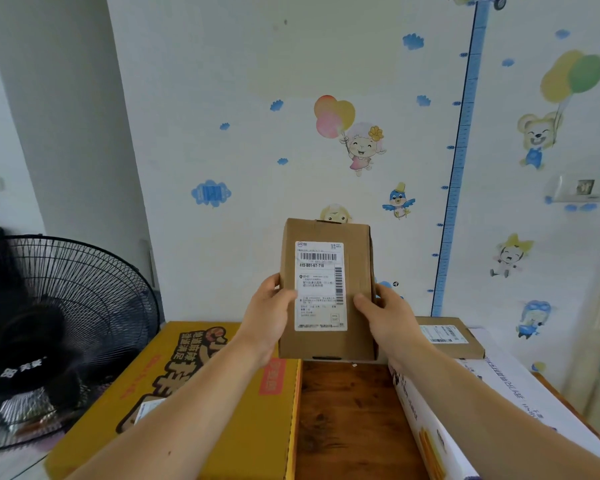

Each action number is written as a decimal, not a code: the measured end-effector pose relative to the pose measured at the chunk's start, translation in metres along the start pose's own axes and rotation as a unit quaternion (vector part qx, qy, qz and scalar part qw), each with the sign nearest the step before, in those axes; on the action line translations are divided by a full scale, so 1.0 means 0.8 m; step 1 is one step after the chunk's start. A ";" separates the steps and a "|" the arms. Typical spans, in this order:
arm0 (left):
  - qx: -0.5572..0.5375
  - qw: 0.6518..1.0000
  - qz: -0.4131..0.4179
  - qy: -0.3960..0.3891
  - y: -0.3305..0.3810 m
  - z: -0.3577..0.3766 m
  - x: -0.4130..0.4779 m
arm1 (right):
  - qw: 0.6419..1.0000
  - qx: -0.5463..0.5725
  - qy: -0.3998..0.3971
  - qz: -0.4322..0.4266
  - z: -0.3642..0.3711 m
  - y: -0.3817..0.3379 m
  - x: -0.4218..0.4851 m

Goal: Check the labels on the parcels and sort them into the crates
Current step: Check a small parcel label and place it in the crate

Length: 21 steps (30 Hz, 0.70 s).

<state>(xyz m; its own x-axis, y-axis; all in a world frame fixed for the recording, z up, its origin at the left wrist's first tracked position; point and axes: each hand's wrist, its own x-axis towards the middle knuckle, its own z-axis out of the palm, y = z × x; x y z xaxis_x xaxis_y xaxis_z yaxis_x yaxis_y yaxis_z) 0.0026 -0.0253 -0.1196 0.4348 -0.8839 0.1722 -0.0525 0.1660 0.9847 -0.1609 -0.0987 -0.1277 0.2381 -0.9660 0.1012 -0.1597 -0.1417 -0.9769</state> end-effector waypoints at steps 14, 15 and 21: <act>-0.006 1.000 -0.002 0.019 -0.010 0.006 0.003 | 0.999 0.031 -0.003 0.005 0.001 -0.002 -0.002; -0.011 1.000 -0.004 0.021 -0.011 0.005 0.003 | 0.999 0.036 -0.004 0.004 0.001 -0.003 -0.002; -0.061 0.997 -0.013 0.042 -0.009 0.000 0.004 | 0.992 0.082 -0.097 0.018 -0.006 -0.005 -0.012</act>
<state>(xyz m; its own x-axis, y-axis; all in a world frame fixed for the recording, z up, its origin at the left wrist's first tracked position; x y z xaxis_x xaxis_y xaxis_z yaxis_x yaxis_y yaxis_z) 0.0042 -0.0293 -0.1265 0.5080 -0.8501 0.1386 0.0671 0.1995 0.9776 -0.1672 -0.0897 -0.1241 0.4183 -0.9073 0.0437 -0.0163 -0.0556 -0.9983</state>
